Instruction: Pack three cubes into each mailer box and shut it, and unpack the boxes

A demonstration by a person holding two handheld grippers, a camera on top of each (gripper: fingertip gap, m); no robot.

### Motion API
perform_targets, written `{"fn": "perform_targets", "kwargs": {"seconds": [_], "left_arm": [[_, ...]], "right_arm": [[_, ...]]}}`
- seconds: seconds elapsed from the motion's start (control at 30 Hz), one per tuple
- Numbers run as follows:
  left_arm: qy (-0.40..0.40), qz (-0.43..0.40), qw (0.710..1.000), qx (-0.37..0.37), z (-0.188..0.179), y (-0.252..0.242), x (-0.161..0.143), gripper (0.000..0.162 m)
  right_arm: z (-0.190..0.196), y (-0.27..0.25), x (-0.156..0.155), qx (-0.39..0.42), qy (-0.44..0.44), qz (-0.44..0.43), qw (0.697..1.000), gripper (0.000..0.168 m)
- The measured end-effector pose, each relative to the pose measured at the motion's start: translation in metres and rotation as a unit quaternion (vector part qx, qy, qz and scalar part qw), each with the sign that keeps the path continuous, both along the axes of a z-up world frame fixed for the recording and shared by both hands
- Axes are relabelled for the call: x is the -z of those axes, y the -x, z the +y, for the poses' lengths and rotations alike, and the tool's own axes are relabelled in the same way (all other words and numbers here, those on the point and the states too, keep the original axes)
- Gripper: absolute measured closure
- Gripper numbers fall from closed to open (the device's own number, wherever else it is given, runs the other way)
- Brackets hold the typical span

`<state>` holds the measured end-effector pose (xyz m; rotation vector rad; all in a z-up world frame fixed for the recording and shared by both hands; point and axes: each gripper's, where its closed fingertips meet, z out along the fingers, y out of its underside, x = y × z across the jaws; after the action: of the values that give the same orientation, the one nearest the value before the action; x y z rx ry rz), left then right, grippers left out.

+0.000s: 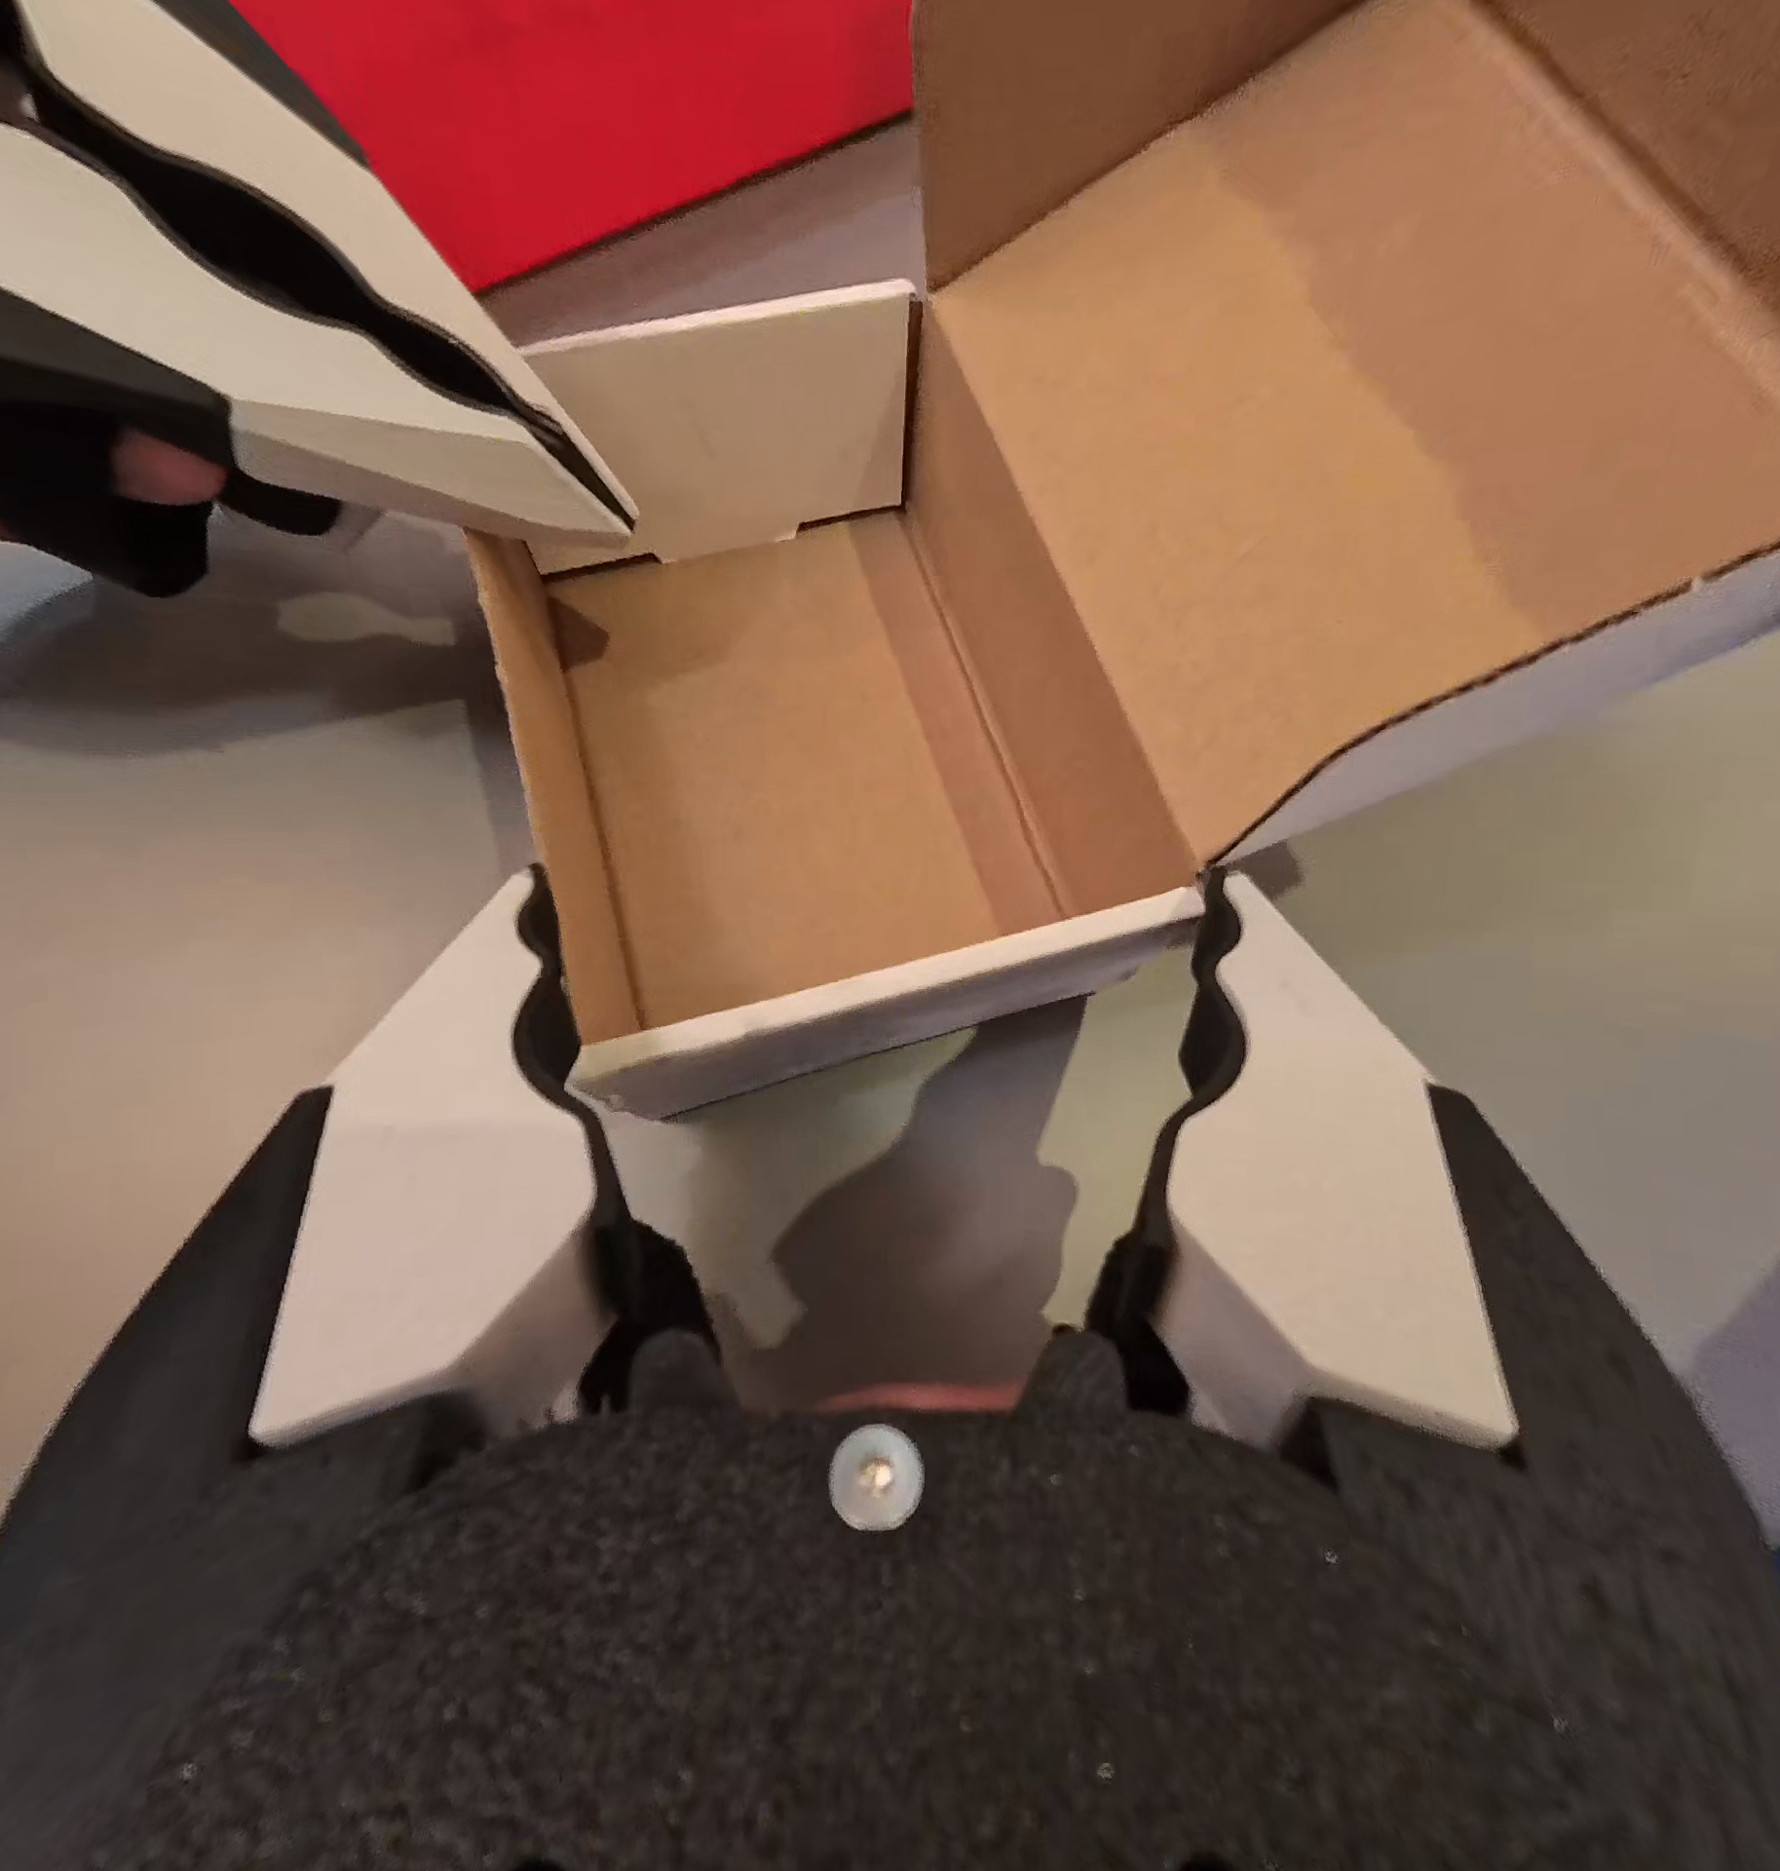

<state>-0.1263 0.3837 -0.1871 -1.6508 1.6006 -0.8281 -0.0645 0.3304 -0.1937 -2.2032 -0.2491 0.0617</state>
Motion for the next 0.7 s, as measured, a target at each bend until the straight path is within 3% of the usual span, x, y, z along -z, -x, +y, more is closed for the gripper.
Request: {"fn": "perform_targets", "kwargs": {"seconds": [0.2,0.43,0.7], "left_arm": [[-0.007,-0.024,1.000,-0.013,0.010,0.001,-0.013,0.155],[0.062,-0.067,0.995,-0.038,-0.014,0.045,-0.062,0.138],[0.145,-0.060,0.984,-0.084,-0.029,0.097,-0.043,0.132]], "right_arm": [[0.011,-0.007,0.000,-0.017,0.003,0.007,1.000,0.047],[0.027,-0.018,0.001,-0.027,0.010,0.005,1.000,0.048],[0.028,-0.018,0.001,-0.031,0.008,0.000,0.999,0.048]]}}
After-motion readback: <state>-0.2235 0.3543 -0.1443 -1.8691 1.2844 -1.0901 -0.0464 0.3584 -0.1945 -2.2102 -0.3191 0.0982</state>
